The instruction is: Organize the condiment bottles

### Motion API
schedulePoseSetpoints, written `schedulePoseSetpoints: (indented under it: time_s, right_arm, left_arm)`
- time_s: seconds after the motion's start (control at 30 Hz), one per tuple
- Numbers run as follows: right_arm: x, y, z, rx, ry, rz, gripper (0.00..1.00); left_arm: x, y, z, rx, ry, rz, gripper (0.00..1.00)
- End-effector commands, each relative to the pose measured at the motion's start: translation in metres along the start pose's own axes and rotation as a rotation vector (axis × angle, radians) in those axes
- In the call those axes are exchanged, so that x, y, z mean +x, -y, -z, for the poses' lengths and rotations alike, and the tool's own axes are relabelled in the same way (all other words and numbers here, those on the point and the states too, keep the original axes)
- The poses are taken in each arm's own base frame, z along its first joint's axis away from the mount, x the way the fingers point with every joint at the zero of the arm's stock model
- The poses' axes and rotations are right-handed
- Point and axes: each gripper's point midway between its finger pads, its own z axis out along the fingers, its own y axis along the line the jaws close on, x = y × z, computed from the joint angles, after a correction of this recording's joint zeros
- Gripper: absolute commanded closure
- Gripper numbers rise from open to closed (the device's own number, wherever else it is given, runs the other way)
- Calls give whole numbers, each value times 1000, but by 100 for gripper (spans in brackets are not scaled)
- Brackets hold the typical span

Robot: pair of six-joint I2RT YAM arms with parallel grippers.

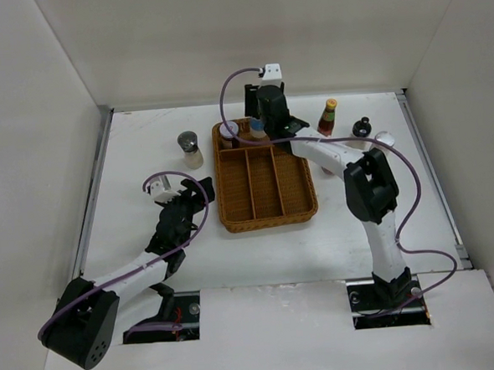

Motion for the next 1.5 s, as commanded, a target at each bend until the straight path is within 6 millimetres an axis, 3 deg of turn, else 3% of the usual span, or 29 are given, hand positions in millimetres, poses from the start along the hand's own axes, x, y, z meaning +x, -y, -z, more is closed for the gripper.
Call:
schedulePoseSetpoints:
  time_s: [0.0,0.1,0.37,0.5,0.63,0.77,0.93,1.0,1.07,1.2,1.3,1.4,1.47]
  right_arm:
    - [-62,-9,-1,-39,144,-90,51]
    - [-49,-13,-5,-47,120,-80,51]
    - [29,-12,-15,-46,-31,-55,46]
    - [43,-8,-13,-36,-68,-40,39]
    - [31,-6,-5,-38,-51,-50,23]
    - [1,-3,15,-55,-17,-68,4]
    - [-41,9,55,-96,39,-106,0]
    - [-54,30,71,-76,52,-116,0]
    - [-53,57,87,-27,51,-116,0]
    - [-15,133,114,175,0,-119,0]
    - [20,187,124,325,-74,-105,0]
    - [49,217,128,403,-158,-123,0]
    - [62,224,128,419,-202,-129,0]
  left_arm:
    - [-13,17,-2,55,42,39,19]
    - [-12,15,-3,49,40,36,19]
    - [-11,16,-3,52,35,36,19]
    - [-9,17,-3,55,29,34,19]
    - [-10,19,-3,62,32,37,19]
    - [-11,16,-3,56,36,37,19]
    - [-12,17,-2,59,40,41,19]
    - [-12,16,-3,56,39,40,19]
    - [-12,16,-2,55,38,42,19]
    - [-11,17,-2,60,36,44,19]
    - [-9,17,-3,59,28,46,19]
    - [-8,18,-3,62,22,48,19]
    - [-7,16,-4,57,19,47,19]
